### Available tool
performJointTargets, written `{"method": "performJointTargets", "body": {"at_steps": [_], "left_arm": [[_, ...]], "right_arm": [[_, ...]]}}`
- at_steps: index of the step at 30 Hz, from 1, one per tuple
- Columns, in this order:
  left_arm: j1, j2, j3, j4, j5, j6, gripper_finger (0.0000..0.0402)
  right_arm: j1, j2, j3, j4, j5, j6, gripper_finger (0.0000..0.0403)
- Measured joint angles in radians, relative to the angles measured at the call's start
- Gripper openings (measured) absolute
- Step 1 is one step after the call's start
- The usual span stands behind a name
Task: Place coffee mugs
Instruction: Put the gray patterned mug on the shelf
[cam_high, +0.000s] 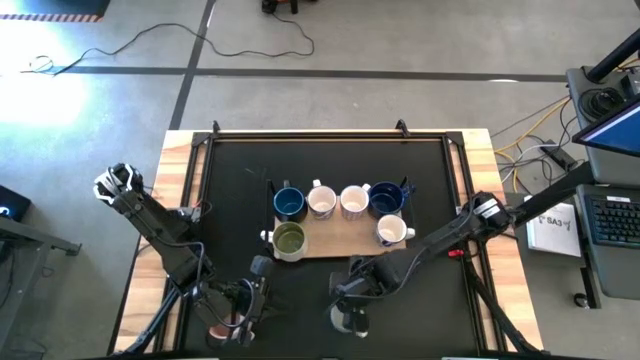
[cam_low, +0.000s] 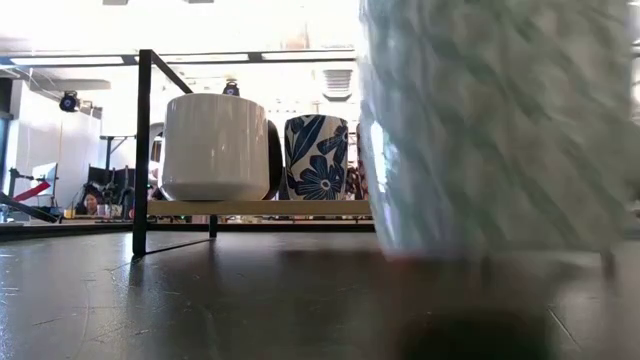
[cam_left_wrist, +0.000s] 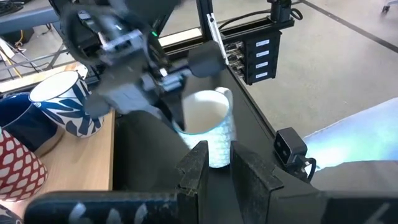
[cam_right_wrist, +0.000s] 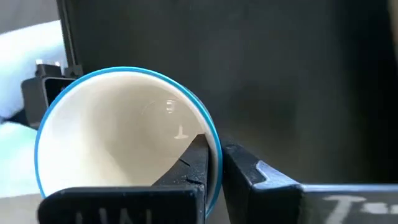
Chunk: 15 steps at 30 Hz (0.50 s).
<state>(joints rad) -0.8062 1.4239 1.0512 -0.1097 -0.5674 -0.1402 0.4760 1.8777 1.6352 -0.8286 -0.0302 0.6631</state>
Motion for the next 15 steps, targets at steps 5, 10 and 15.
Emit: {"method": "performJointTargets", "body": {"at_steps": [5, 10, 15], "left_arm": [[0.0, 0.0, 0.0, 0.0, 0.0, 0.0, 0.0049], [0.0, 0.0, 0.0, 0.0, -0.001, 0.0, 0.0049], [0.0, 0.0, 0.0, 0.0, -0.043, 0.0, 0.0049]], "right_arm": [[-0.041, -0.007, 0.114, -0.159, 0.048, -0.212, 0.0014], [-0.09, -0.007, 0.202, -0.282, 0.08, -0.433, 0.0014], [-0.152, -0.007, 0.269, -0.403, 0.087, -0.633, 0.0014]]}}
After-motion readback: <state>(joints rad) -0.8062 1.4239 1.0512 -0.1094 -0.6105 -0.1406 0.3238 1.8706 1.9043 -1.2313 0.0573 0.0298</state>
